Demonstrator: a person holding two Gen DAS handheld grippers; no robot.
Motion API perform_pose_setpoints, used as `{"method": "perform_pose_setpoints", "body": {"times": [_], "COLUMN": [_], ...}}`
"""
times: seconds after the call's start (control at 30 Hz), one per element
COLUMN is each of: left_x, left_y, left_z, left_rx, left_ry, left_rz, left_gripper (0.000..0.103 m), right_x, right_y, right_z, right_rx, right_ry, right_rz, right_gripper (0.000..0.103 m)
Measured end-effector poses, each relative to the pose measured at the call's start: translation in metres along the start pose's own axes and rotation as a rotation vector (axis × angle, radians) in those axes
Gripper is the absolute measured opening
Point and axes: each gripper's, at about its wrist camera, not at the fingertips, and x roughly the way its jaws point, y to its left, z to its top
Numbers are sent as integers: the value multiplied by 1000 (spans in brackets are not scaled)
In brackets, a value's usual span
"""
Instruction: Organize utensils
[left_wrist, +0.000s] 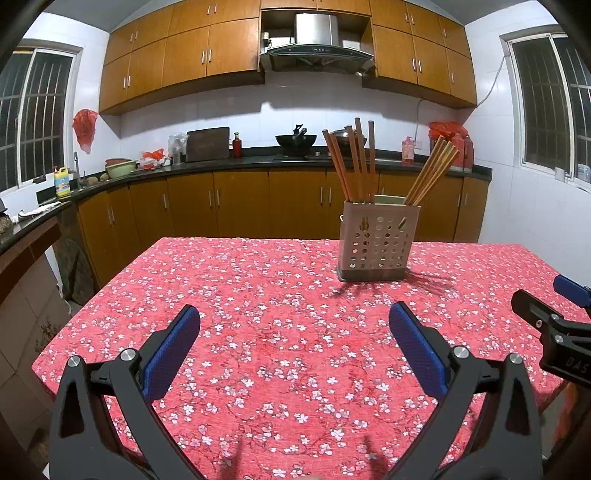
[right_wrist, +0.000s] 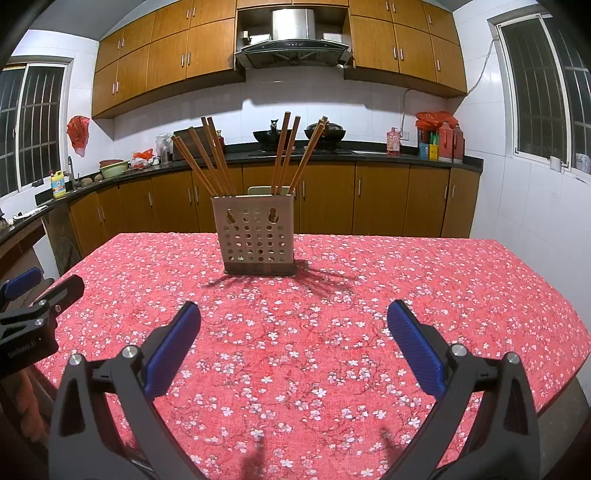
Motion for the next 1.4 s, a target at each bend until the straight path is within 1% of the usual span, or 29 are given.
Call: {"method": "perform_pose_setpoints", "body": {"times": [1.4], "left_x": [4], "left_y": [3], "left_z": [-4], "left_rx": [-2], "left_ry": [14], "left_rz": [-14], "left_gripper": [101], "right_x": [3], "right_y": [4], "right_z": [-7], "right_rx": [7], "right_ry": [11], "right_rz": [0], "right_gripper": [99]}}
